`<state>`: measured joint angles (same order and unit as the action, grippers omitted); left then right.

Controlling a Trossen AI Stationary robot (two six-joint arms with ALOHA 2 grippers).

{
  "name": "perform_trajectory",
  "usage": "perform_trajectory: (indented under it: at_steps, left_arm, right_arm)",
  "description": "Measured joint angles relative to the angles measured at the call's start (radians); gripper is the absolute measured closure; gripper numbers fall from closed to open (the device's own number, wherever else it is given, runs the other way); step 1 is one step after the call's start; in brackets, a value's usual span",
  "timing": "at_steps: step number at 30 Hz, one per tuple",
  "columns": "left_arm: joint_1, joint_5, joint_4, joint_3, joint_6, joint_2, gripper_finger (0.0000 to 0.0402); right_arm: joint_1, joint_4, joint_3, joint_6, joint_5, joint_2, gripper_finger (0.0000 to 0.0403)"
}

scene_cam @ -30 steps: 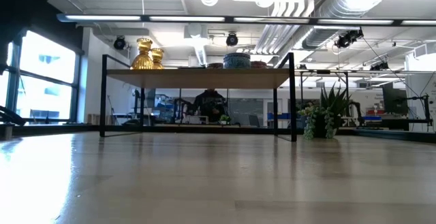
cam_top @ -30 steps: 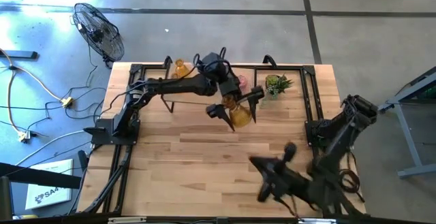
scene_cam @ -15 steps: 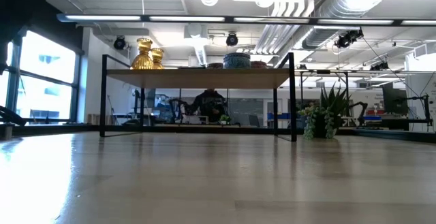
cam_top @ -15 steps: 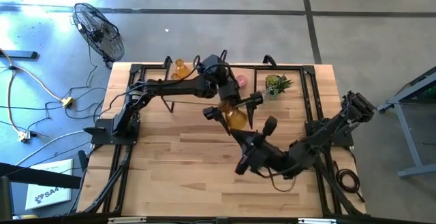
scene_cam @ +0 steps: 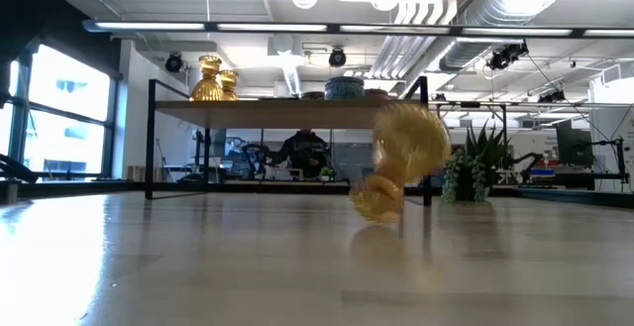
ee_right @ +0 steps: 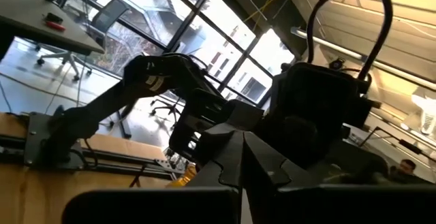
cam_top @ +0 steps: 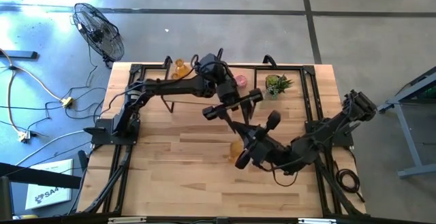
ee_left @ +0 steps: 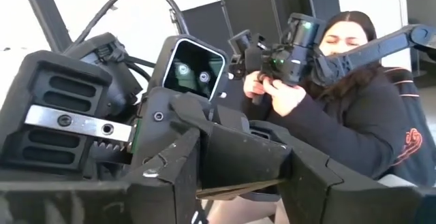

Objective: Pick & Place candle stick holders
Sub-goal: Put the yellow glass candle holder on the shelf

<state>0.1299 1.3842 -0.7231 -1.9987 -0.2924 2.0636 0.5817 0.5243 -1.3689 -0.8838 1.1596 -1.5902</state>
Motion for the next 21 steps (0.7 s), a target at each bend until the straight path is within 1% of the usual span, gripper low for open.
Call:
perform_trajectory:
  at_steps: [3,7,10,12,14,16,18,21]
  left_arm:
    - [0.009,0.007,0.01,0.0,-0.001,0.0,0.0237]
    - [0.014,0.059,0.052,0.0,0.01,0.002,0.021]
    - [0.013,0.054,0.101,0.0,0.037,0.003,0.0197]
    - [0.013,0.055,0.106,0.001,0.042,0.003,0.0192]
    - [0.013,0.051,0.114,0.001,0.04,0.006,0.019]
    - [0.015,0.05,0.148,0.002,0.036,0.01,0.0189]
    - [0.019,0.046,0.191,0.002,0.037,0.011,0.0189]
    - [0.024,0.007,0.208,0.001,0.041,0.007,0.0189]
  right_arm:
    - [-0.011,-0.006,0.001,-0.01,0.002,-0.001,0.0402]
    - [-0.019,-0.028,0.008,-0.008,0.011,-0.005,0.0402]
    - [-0.018,-0.059,0.008,-0.004,0.018,-0.004,0.0402]
    - [-0.018,-0.07,0.008,0.012,0.028,-0.005,0.0402]
    - [-0.005,-0.069,0.008,-0.021,0.092,-0.007,0.0402]
    - [0.015,-0.051,0.01,-0.108,0.189,-0.012,0.0402]
    - [0.038,-0.052,0.014,-0.123,0.196,-0.013,0.0402]
    - [0.076,-0.035,0.011,-0.149,0.196,-0.001,0.0402]
